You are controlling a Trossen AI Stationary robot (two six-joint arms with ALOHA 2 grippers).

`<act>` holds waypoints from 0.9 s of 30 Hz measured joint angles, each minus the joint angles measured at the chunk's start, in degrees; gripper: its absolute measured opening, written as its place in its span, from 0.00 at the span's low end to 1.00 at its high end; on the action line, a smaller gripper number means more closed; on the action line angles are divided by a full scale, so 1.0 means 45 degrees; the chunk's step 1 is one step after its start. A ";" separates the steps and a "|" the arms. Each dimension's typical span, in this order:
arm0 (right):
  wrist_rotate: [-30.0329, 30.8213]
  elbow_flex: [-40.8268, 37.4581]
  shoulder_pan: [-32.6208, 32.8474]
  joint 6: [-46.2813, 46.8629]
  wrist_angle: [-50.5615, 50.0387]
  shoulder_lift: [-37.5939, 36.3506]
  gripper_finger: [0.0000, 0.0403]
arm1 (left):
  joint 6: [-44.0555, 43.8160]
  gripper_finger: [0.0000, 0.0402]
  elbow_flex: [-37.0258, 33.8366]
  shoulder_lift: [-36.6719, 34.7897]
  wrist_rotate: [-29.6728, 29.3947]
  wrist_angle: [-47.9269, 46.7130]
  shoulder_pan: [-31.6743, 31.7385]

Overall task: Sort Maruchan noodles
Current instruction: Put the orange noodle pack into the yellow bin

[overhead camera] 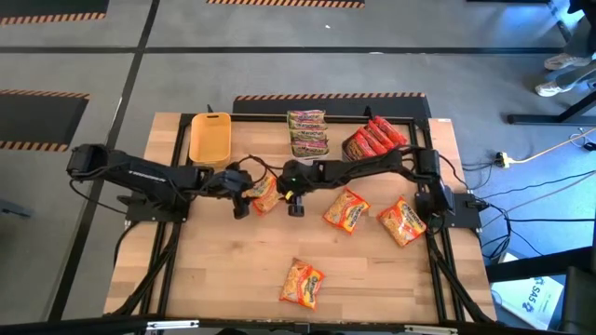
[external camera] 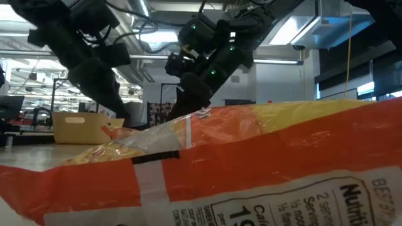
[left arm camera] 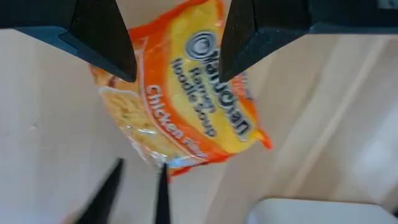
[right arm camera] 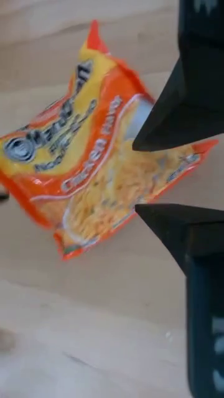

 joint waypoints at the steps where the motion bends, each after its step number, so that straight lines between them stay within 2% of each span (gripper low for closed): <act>1: -0.0022 0.0000 0.0031 0.0076 0.0104 0.0023 0.35 | 0.0047 0.56 0.0174 -0.0069 -0.0154 -0.0292 0.0093; 4: 0.0328 0.0000 0.0025 0.0324 0.0237 0.0092 0.44 | -0.0128 0.56 0.0676 -0.0117 -0.0876 -0.1118 0.0524; 6: 0.0387 0.0006 0.0019 0.0360 0.0377 0.0160 0.51 | -0.0166 0.57 0.0890 -0.0088 -0.0691 -0.1556 0.0907; 10: 0.0364 -0.0006 0.0023 0.0592 0.0299 0.0233 0.66 | -0.0218 0.60 0.1025 0.0115 0.0660 -0.1497 0.1985; 14: 0.0056 0.0000 0.0020 0.0534 0.0218 0.0233 0.75 | -0.0318 0.62 0.1029 0.0406 0.2204 -0.1362 0.3240; 19: 0.0832 -0.0005 0.0025 -0.0187 -0.1576 -0.0206 0.77 | -0.0357 0.62 0.1029 0.1117 0.3985 -0.1004 0.4726; 23: 0.0515 -0.0005 0.0029 -0.0428 -0.1786 -0.0403 0.74 | -0.0654 0.62 0.1044 0.2179 0.5841 -0.0158 0.5434; 27: 0.0212 -0.0243 0.0184 -0.0692 -0.1155 -0.0408 0.70 | -0.0839 0.62 0.1247 0.3446 0.6148 -0.0037 0.5668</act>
